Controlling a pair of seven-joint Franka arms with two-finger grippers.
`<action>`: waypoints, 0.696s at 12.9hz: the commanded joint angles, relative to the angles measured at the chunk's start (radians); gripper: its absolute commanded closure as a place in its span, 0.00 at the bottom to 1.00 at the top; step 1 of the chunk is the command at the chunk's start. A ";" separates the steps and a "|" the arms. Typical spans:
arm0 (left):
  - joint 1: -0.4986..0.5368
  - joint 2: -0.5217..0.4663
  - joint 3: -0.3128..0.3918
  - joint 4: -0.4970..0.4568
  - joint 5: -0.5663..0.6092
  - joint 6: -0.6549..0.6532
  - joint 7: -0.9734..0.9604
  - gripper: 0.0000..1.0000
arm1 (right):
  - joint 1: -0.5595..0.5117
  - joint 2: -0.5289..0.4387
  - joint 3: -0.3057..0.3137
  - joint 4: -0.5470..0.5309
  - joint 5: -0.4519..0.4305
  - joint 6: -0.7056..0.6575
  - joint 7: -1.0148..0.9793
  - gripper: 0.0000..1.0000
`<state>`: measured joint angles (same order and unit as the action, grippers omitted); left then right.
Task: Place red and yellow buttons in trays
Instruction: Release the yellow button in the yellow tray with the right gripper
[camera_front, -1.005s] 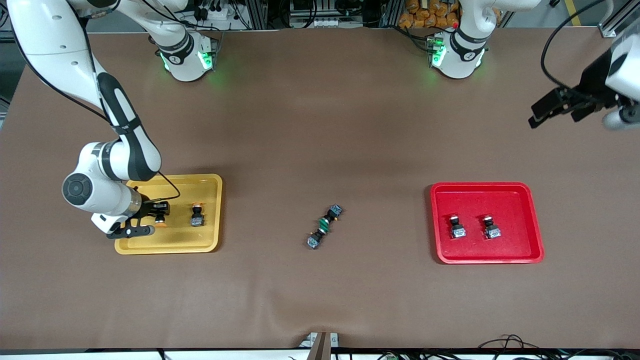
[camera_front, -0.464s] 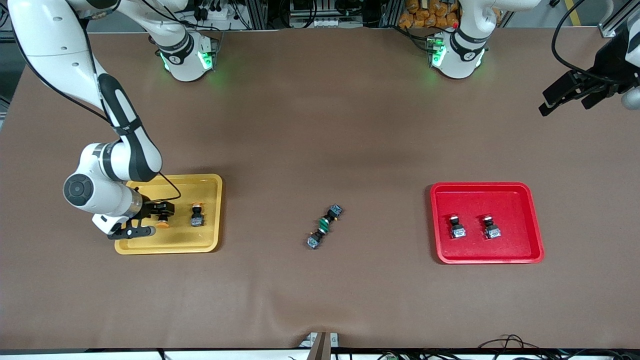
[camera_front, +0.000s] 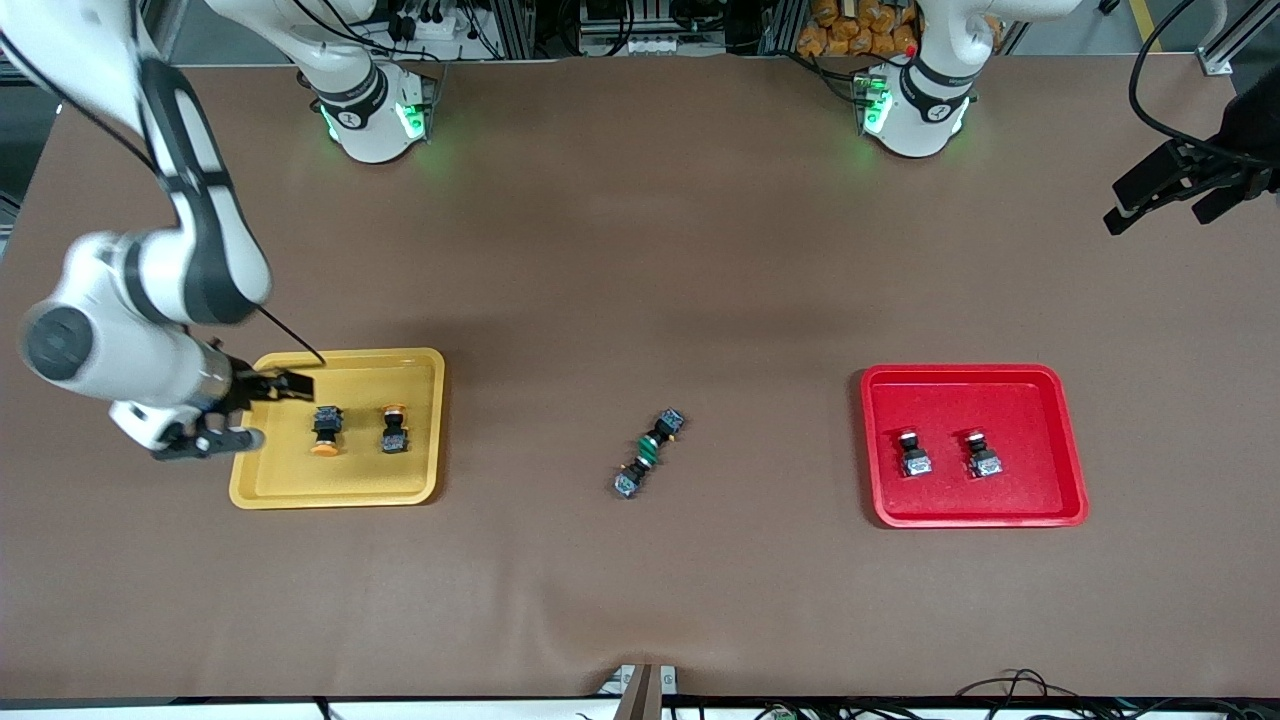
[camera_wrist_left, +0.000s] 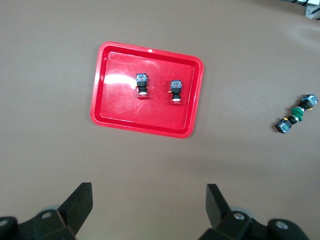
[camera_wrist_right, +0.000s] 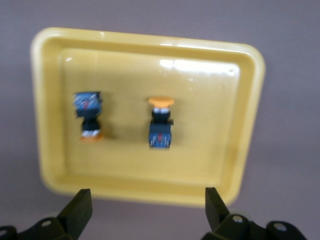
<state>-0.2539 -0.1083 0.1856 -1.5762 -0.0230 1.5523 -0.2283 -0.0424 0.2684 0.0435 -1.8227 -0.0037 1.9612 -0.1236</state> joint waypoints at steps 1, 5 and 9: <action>0.001 0.009 -0.009 0.022 0.028 -0.006 0.006 0.00 | -0.013 -0.113 0.015 0.051 0.005 -0.166 0.009 0.00; 0.004 0.007 -0.008 0.021 0.028 -0.009 0.006 0.00 | -0.014 -0.159 0.010 0.253 0.010 -0.442 0.013 0.00; 0.002 0.009 -0.008 0.030 0.028 -0.009 0.003 0.00 | -0.014 -0.160 0.009 0.397 0.007 -0.590 0.018 0.00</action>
<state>-0.2543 -0.1076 0.1828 -1.5732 -0.0186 1.5521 -0.2283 -0.0425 0.0919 0.0435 -1.4978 -0.0022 1.4249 -0.1197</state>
